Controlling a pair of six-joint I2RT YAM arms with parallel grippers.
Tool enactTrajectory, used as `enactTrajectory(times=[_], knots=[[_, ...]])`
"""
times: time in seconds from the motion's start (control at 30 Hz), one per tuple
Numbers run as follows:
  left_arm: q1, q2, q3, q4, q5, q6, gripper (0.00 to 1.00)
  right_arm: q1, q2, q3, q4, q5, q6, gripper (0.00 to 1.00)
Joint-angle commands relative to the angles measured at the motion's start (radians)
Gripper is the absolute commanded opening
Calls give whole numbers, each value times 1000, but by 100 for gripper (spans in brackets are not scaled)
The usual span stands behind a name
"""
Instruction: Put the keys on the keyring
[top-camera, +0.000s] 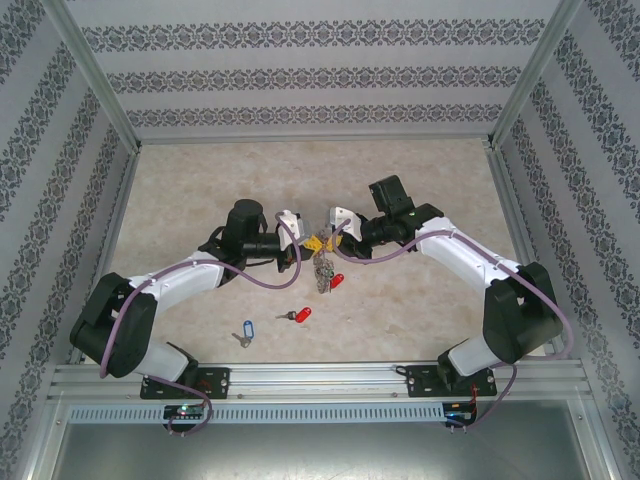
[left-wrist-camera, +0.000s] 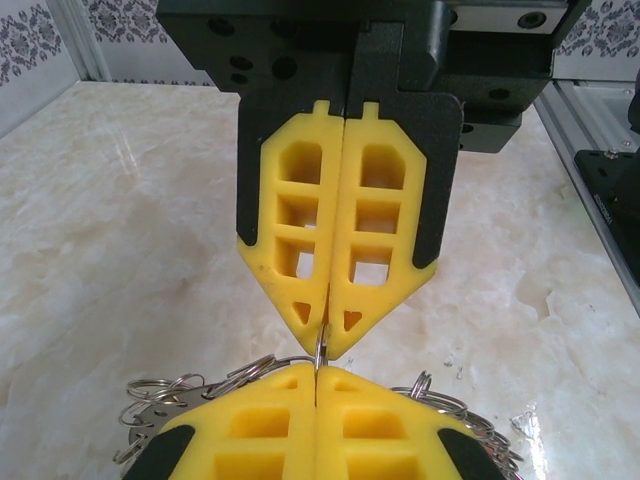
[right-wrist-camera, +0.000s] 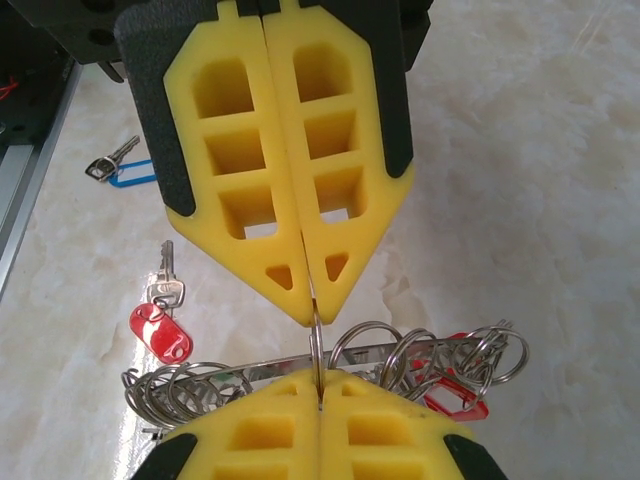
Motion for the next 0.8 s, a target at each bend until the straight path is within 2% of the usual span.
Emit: enactTrajectory(times=[0.0, 0.03, 0.33, 0.77], knots=[[-9, -4, 48, -59, 43, 59, 6, -2, -26, -13, 13, -26, -13, 0], [-8, -3, 49, -62, 42, 62, 10, -2, -26, -12, 12, -27, -15, 0], [-9, 9, 71, -120, 47, 91, 17, -2, -37, -19, 20, -26, -19, 0], [-10, 41, 112, -170, 52, 120, 23, 0, -45, -20, 16, -27, -19, 0]])
